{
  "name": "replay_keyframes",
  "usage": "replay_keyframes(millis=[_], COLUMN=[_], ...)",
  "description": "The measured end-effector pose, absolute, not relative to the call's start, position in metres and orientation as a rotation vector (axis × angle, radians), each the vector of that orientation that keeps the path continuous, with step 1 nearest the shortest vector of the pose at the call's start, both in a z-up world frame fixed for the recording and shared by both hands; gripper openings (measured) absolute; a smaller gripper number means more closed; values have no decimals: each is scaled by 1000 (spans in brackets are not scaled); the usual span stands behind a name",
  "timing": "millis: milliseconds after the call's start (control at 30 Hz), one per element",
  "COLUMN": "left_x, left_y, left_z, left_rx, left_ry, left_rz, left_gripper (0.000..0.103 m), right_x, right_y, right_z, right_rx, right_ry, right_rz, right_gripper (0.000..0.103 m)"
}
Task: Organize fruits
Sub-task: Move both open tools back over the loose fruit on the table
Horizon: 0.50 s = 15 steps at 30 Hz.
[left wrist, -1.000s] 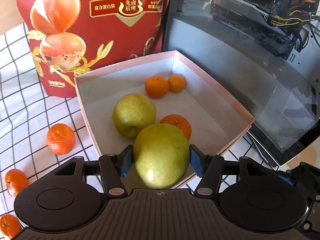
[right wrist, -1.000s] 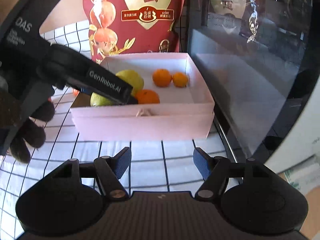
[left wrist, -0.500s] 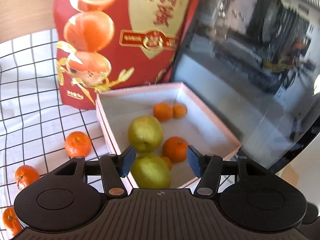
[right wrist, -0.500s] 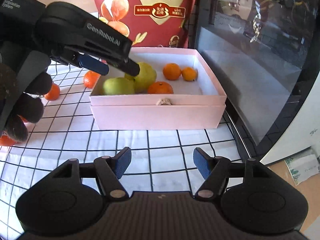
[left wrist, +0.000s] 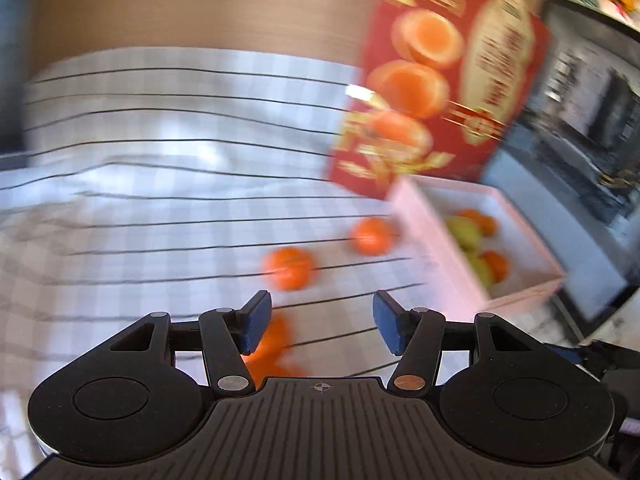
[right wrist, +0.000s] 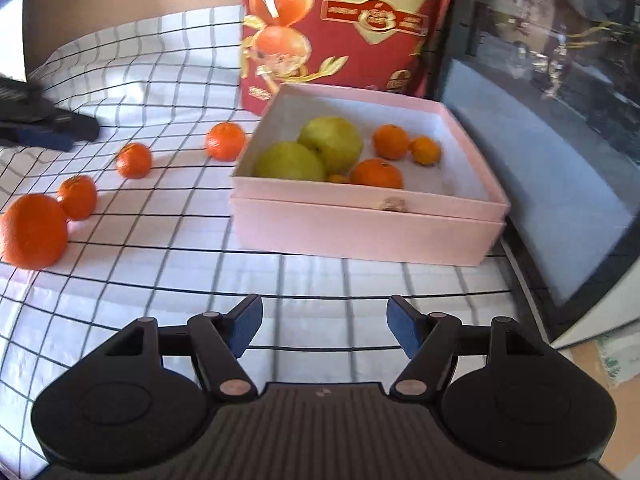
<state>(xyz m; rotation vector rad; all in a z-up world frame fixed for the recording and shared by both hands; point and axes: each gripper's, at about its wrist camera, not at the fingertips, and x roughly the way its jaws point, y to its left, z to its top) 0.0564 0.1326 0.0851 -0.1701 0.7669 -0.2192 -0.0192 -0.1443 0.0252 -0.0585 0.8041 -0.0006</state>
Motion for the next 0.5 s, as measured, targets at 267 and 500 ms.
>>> replay_keyframes(millis=[267, 500], left_x=[16, -11], left_y=[189, 187], left_z=[82, 69], left_rx=[-316, -318], left_ry=[787, 830], left_rz=[-82, -130], left_gripper=[61, 61], right_x=[2, 41], right_y=[-95, -37], right_z=[39, 53], right_rx=[-20, 33], right_ry=[789, 809], right_rz=[216, 367], right_gripper=[70, 71])
